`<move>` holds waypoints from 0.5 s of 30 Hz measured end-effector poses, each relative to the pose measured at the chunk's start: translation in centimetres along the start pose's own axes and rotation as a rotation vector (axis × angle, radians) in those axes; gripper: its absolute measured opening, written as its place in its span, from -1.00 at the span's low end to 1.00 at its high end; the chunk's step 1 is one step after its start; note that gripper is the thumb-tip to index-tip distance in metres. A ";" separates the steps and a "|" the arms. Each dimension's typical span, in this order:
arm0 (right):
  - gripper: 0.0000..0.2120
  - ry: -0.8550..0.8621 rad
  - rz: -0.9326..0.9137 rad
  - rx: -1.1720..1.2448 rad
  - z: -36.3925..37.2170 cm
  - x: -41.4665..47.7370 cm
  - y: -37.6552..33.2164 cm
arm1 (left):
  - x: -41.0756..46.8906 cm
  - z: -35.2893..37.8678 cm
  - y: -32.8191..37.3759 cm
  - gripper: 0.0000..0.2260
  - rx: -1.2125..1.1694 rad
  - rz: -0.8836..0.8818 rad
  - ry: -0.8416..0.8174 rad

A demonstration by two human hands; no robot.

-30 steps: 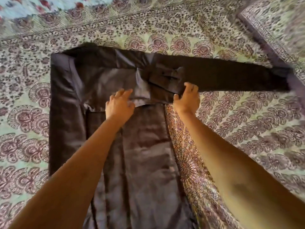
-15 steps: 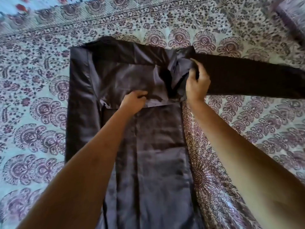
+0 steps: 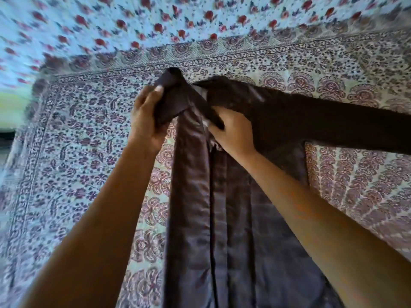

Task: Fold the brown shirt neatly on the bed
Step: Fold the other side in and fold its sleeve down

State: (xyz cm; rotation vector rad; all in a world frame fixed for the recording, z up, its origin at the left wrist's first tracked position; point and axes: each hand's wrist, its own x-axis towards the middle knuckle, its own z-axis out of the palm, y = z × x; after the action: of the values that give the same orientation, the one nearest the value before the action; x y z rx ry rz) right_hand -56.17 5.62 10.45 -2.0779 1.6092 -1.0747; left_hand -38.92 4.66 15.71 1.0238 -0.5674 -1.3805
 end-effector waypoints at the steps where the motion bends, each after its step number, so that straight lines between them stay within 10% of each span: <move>1: -0.78 -0.051 0.055 -0.109 0.9 -0.9 0.4 | -0.2 -2.0 0.8 -0.90 -0.016 0.029 0.048; 3: -0.77 -0.097 0.255 -0.233 2.5 -3.0 1.5 | -1.3 -5.5 2.0 -0.65 -0.021 0.029 0.167; 8: -0.66 -0.006 0.742 -0.177 6.1 -7.2 2.0 | -5.1 -13.4 1.1 -0.85 0.419 -0.017 0.310; 15: -0.59 0.009 1.470 0.829 8.3 -7.5 -0.3 | -8.5 -18.4 -2.6 -0.90 0.897 -0.331 0.210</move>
State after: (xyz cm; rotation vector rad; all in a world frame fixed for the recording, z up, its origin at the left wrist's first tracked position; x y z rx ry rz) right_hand -50.72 10.94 2.23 -0.1373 1.6335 -0.8297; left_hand -26.24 17.83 6.58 2.0302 -0.9177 -1.2756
